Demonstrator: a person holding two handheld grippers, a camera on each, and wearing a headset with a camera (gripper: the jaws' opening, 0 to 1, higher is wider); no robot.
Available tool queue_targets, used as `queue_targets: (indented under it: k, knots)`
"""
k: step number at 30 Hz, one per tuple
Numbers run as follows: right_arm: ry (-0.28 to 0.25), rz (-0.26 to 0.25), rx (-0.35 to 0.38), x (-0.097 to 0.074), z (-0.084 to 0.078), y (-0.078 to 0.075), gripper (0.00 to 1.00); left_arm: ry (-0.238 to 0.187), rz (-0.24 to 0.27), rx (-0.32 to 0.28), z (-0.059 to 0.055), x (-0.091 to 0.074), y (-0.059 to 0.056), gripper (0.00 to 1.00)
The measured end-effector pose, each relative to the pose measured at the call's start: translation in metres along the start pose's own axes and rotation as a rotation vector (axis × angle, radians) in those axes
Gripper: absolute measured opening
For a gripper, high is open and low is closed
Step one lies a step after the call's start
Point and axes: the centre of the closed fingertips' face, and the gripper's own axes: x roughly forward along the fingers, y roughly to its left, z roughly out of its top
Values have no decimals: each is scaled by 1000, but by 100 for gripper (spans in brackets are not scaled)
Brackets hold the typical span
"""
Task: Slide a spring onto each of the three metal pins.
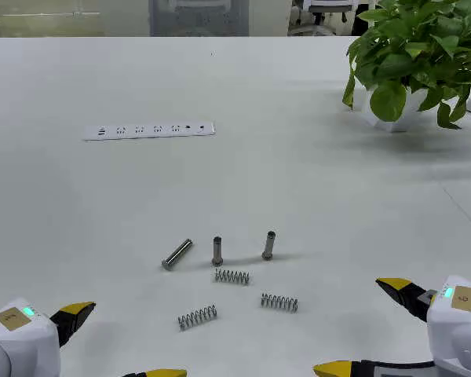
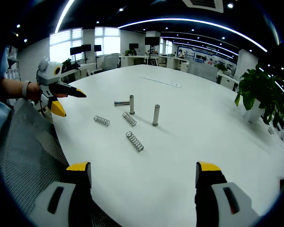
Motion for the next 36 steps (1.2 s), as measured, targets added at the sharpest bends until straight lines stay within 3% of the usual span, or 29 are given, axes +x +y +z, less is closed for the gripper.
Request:
queue_targets:
  k: [36]
  knots:
    - [-9, -8, 3, -1, 4, 1, 92, 12, -14, 6, -1, 2, -3, 100]
